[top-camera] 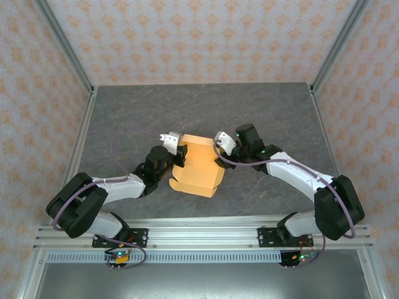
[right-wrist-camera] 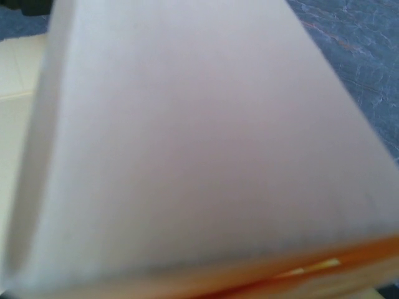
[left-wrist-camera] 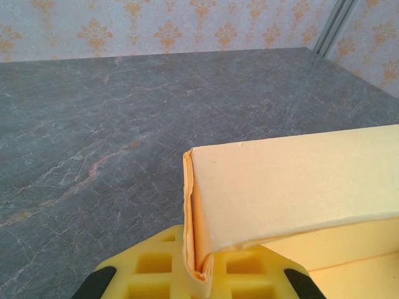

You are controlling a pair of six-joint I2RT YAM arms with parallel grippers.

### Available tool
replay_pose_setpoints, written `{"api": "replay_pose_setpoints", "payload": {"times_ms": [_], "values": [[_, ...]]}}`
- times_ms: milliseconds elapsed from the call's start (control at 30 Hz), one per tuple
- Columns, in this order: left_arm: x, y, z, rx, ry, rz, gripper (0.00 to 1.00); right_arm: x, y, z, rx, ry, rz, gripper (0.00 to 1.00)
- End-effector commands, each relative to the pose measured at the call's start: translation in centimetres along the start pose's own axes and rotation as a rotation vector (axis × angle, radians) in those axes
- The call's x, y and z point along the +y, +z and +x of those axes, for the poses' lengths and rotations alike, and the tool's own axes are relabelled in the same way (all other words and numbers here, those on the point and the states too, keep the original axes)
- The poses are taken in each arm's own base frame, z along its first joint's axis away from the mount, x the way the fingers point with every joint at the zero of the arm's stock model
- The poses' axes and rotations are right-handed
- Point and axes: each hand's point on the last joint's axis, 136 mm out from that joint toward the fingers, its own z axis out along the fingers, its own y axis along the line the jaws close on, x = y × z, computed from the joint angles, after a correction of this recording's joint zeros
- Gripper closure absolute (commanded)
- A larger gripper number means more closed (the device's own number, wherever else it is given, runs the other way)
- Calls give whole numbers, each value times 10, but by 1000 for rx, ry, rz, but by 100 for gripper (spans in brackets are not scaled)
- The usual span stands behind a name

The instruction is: Fold the paper box

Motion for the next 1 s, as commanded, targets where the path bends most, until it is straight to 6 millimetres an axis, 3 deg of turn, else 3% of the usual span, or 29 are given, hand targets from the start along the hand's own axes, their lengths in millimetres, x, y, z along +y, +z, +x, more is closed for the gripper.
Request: {"api": "replay_pose_setpoints", "payload": {"times_ms": [0, 200, 333, 467, 767, 967], "values": [[-7, 2, -2, -12, 26, 43, 100, -8, 2, -15, -64, 24, 31, 66], [-7, 4, 0, -1, 22, 37, 100, 0, 4, -18, -111, 73, -13, 62], [-5, 5, 1, 5, 21, 25, 100, 11, -1, -14, -100, 49, -60, 42], [-6, 4, 1, 4, 27, 32, 100, 21, -12, -9, -80, -2, -93, 36], [-16, 5, 0, 2, 44, 75, 100, 25, -22, -19, -121, 17, -124, 36], [-17, 5, 0, 0, 46, 78, 100, 22, -18, -22, -124, 32, -124, 52]]}}
